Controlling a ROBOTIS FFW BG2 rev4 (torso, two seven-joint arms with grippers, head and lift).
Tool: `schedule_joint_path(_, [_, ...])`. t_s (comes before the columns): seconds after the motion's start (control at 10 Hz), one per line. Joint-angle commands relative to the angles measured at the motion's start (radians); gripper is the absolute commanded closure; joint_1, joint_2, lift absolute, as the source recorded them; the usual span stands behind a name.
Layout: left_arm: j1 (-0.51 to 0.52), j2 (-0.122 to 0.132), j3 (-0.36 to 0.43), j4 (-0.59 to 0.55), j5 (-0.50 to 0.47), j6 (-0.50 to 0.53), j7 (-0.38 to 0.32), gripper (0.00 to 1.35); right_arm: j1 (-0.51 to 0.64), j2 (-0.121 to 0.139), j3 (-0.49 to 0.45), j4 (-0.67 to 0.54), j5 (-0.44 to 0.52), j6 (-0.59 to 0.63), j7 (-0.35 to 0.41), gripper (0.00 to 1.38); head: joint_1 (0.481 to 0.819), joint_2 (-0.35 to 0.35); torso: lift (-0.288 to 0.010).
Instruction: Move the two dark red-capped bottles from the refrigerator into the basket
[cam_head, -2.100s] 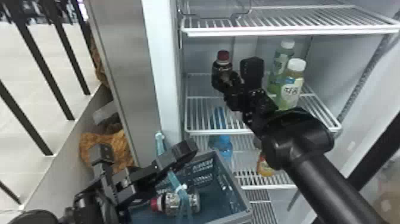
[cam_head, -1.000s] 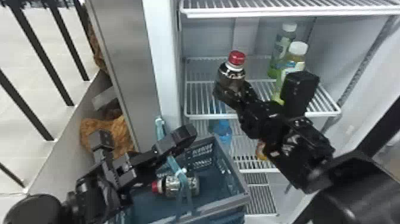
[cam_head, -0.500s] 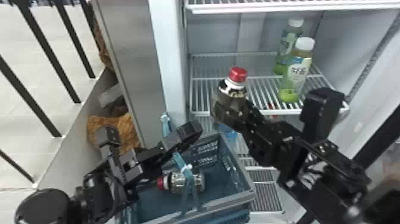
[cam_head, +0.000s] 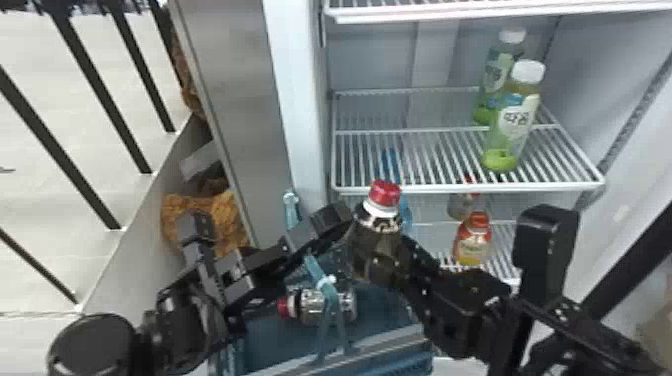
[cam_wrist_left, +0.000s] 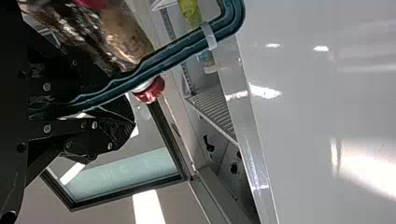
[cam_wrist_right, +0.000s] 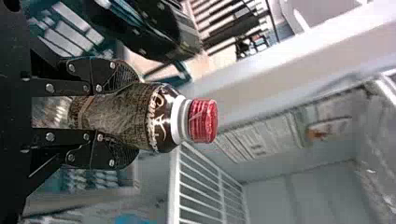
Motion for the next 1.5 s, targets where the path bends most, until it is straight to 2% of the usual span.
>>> schedule_joint_path(0.0, [0.0,0.0,0.0,0.0,0.0,0.0,0.0,1.2,0.004,0.0,0.007,0.026,-0.026,0.03,0.017,1.28,0.695,0.086,-0.034])
schedule_joint_path(0.1, [0.0,0.0,0.0,0.0,0.0,0.0,0.0,1.2,0.004,0.001,0.009,0.053,-0.064,0.04,0.024,1.04,0.695,0.1,-0.034])
schedule_joint_path(0.2, [0.0,0.0,-0.002,0.0,0.0,0.0,0.0,1.2,0.001,0.006,-0.003,0.063,-0.072,0.065,0.031,0.66,0.695,0.105,-0.034])
schedule_joint_path(0.3, [0.002,0.0,0.0,0.0,0.002,0.0,0.0,1.2,0.001,0.006,-0.006,0.063,-0.072,0.062,0.031,0.34,0.695,0.115,-0.034])
schedule_joint_path(0.4, [0.002,0.0,0.0,0.0,0.002,0.0,0.0,1.2,0.004,0.009,-0.018,0.061,-0.07,0.062,0.034,0.13,0.695,0.114,-0.034])
schedule_joint_path(0.5, [0.002,0.0,0.002,0.0,0.002,0.0,0.0,1.2,0.008,0.011,-0.028,0.061,-0.07,0.05,0.037,0.08,0.695,0.11,-0.034])
schedule_joint_path(0.7, [0.005,-0.001,0.002,0.0,0.004,0.0,0.0,1.2,0.028,0.011,-0.044,0.048,-0.068,0.018,0.044,0.11,0.695,0.099,-0.034])
schedule_joint_path(0.9, [0.005,-0.005,0.004,0.0,0.004,0.0,0.0,1.2,0.062,0.012,-0.06,0.051,-0.04,-0.09,0.052,0.11,0.695,0.089,-0.034])
schedule_joint_path(1.1, [0.015,-0.006,0.01,0.0,0.004,0.0,0.0,1.2,0.121,0.011,-0.078,0.105,-0.042,-0.338,0.072,0.11,0.695,0.064,-0.034])
schedule_joint_path(1.4, [0.017,-0.012,0.014,0.0,0.004,0.0,0.0,1.2,0.2,0.029,-0.116,0.156,-0.014,-0.561,0.092,0.11,0.695,0.006,-0.034])
